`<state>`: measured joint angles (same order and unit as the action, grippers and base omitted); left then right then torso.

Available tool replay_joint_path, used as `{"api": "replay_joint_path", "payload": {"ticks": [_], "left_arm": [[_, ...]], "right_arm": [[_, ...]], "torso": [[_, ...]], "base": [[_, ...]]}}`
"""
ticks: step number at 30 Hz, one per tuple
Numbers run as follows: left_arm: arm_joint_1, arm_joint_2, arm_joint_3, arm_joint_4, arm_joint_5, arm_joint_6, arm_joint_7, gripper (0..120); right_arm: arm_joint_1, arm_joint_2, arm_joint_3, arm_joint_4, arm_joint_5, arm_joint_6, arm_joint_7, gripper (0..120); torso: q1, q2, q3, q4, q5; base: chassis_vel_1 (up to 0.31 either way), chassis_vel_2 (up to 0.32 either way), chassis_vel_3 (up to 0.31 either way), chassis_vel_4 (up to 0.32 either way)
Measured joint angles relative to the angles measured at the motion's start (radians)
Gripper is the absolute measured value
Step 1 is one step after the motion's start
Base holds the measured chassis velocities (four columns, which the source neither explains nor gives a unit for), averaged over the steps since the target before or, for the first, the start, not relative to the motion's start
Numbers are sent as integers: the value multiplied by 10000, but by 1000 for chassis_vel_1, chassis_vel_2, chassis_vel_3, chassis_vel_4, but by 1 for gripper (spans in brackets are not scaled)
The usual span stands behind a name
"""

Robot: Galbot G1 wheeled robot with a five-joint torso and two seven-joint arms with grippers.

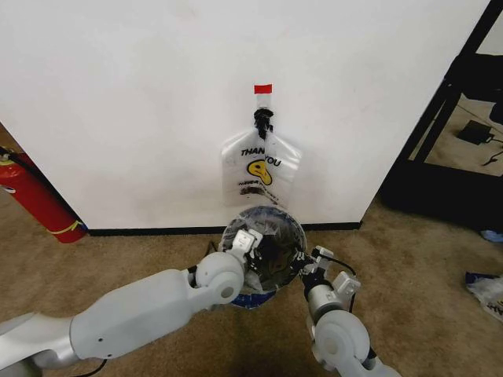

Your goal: Pick up the garbage bag from the wall and place it over the trash bin.

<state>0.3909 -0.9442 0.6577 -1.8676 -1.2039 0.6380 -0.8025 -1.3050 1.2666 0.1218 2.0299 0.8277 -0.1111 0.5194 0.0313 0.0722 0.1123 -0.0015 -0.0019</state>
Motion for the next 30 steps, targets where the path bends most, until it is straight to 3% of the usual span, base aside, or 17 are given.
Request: {"api": "replay_joint_path", "payload": {"ticks": [6,15,30], "left_arm": [[-129,-469,88,422,36,-70,-11,0],[-451,-1287,611,1968,225,-102,147,0],[-373,-1670,753,2570,550,-231,257,0]], "right_arm": [[-22,28,-60,0,-37,-1,0,0],[-165,-57,-195,309,-34,-46,6,0],[-298,76,-174,588,539,-94,71,0]], "torso": [[1,0,-1,-1,3],[1,0,1,1,2],[0,0,0,0,0]], "base": [[0,0,0,0],[0,0,0,0],[0,0,0,0]]}}
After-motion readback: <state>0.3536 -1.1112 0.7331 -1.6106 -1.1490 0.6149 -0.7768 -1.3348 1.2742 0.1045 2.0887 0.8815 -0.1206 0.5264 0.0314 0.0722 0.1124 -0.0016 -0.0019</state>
